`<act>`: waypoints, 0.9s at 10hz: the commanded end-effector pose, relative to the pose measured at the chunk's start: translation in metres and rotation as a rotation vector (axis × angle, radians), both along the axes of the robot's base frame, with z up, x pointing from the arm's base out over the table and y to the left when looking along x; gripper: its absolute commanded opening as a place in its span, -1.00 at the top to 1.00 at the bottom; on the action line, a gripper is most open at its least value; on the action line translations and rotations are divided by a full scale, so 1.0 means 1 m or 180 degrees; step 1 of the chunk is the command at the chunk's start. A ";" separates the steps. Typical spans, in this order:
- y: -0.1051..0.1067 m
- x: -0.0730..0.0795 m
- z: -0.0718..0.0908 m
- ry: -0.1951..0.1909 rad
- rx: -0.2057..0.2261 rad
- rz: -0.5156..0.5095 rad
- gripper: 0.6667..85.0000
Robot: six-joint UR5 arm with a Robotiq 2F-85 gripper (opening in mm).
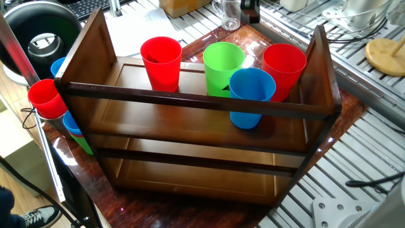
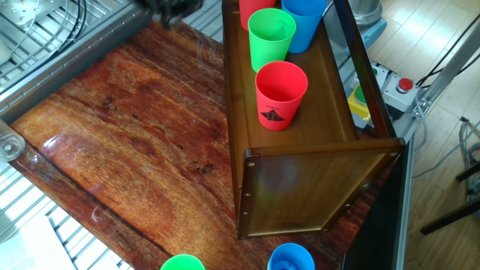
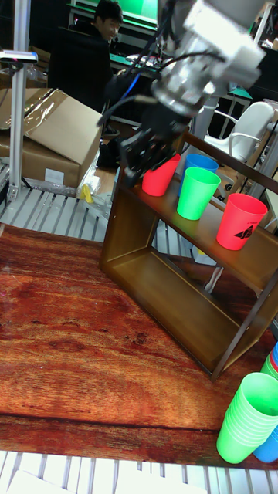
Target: Take the cups off the shelf and stack them together
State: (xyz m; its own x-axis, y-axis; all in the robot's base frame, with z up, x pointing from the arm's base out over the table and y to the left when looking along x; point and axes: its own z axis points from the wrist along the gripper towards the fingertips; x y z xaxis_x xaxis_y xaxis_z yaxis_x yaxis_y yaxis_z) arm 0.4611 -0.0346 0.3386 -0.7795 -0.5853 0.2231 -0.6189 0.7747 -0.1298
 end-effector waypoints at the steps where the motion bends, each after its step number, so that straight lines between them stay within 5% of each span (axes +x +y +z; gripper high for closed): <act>1: 0.019 -0.007 0.015 0.0050 0.0091 0.0276 0.98; 6: 0.020 0.001 0.014 -0.0024 0.0095 0.0345 0.98; 9: 0.046 0.016 0.009 -0.0166 0.0425 0.0656 0.98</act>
State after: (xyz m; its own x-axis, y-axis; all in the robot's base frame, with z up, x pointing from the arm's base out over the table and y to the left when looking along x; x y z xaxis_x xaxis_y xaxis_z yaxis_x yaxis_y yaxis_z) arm 0.4669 -0.0076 0.3493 -0.6953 -0.6982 0.1705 -0.7170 0.6903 -0.0969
